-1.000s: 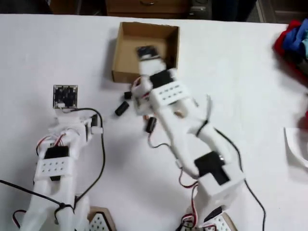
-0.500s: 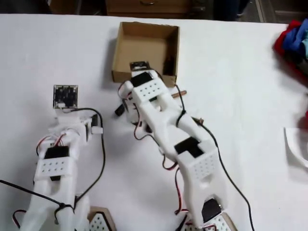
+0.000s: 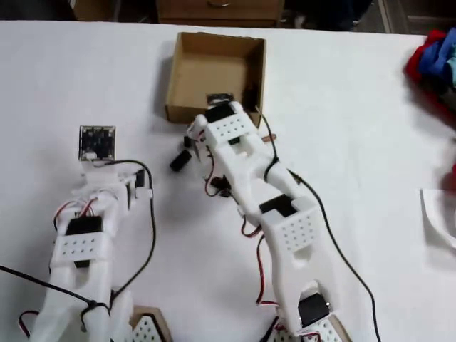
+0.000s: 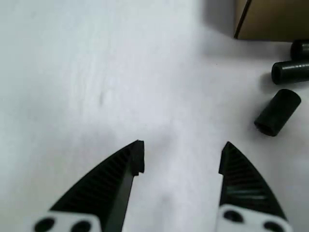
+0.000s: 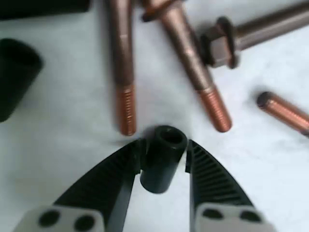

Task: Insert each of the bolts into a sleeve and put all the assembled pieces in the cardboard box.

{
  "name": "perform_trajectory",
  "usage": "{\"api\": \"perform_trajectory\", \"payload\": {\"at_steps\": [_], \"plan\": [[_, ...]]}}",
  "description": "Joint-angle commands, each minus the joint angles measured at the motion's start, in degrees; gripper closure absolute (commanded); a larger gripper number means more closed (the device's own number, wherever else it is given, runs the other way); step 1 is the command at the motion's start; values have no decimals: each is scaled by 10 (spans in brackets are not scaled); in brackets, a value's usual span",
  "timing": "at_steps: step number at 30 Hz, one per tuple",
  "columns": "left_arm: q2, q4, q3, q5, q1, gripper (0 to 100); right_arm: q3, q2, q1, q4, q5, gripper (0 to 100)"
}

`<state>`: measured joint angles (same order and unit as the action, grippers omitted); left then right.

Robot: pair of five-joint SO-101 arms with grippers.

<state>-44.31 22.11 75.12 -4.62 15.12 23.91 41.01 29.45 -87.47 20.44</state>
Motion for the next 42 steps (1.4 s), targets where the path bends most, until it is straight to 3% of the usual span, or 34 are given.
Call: {"api": "perform_trajectory", "payload": {"at_steps": [1,5,9,10,16,19,24,31,35,37,42], "plan": [[-3,-11,-6,0,4,733,16,0,-11,-5,0,865],[-3,-11,-7,0,4,733,15,15,-6,-6,-1,869],[-3,-11,-7,0,4,733,16,24,-10,-6,-3,988],[-3,-11,-7,0,4,733,16,23,-10,-6,-9,978],[-3,-6,-6,-3,4,733,17,-11,-10,-4,-98,978],[-2,23,-14,-4,4,733,9,-90,-10,-5,-147,978],[-1,126,-66,0,-1,733,-96,-322,-23,30,-165,978],[-1,334,-252,1,-71,733,-494,-633,-180,243,-274,978],[19,353,-331,73,-128,733,-614,-727,-274,301,-274,978],[71,351,-356,102,-168,733,-646,-743,-304,321,-251,978],[316,405,-514,43,-262,733,-711,-760,-367,354,-213,978]]}}
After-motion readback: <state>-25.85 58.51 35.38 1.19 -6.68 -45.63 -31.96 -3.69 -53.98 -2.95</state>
